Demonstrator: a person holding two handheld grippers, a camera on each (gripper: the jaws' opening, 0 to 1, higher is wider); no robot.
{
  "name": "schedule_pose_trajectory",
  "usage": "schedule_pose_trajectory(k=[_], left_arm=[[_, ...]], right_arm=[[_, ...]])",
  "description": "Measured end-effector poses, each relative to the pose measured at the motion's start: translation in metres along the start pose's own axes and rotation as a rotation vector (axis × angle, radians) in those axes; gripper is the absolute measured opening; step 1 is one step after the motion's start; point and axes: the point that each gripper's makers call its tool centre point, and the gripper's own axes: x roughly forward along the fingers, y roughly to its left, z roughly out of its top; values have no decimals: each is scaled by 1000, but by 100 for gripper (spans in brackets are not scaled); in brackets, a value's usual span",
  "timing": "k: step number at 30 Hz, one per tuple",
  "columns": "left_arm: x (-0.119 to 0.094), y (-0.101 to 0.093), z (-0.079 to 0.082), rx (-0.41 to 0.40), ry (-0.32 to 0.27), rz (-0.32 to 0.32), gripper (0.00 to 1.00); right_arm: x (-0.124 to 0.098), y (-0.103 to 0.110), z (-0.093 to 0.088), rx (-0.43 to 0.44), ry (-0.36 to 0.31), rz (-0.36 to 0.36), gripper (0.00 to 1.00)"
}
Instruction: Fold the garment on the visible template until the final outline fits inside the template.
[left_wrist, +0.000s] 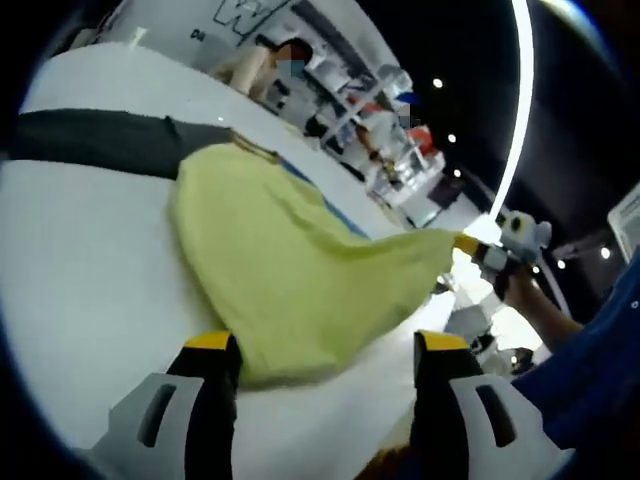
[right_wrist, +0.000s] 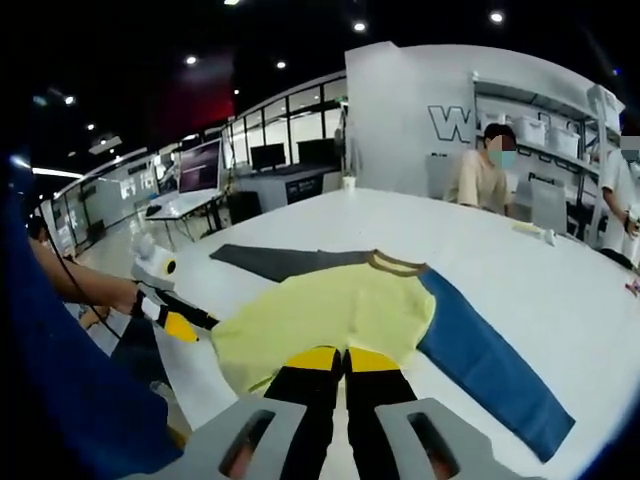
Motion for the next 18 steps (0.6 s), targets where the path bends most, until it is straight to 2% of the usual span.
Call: schedule_pose_trajectory(k=[5,7,9,10,13,15,16,18], left_arm=[[2,-11,12,-102,-30,-42,61],[1,-16,12,-124,3,-52,52],[0,-16,8,-109,34,-62,48],[-2,-15,-4,-89,84,-54,50],[-3,-17,-29,-37,166,-38,55],[-2,-16,-34,0,168,-42,53],[-2,-23,-35,-4,159,-46,51],[-2,-22,-35,-15,164,-45,50]], right_arm=[[-1,-1,0,2,1,-4,0],[-1,-1,0,7,-1,-6,0],[-1,-1,0,8,-2,-6,0],[-1,-1,1,8,-5,-6,0],[0,-2,1,8,-7,-8,0],[0,-2,2,8,-10,-7,0],[0,-2,2,6,-10,-7,0],[0,-2,2,6,-8,-7,0]])
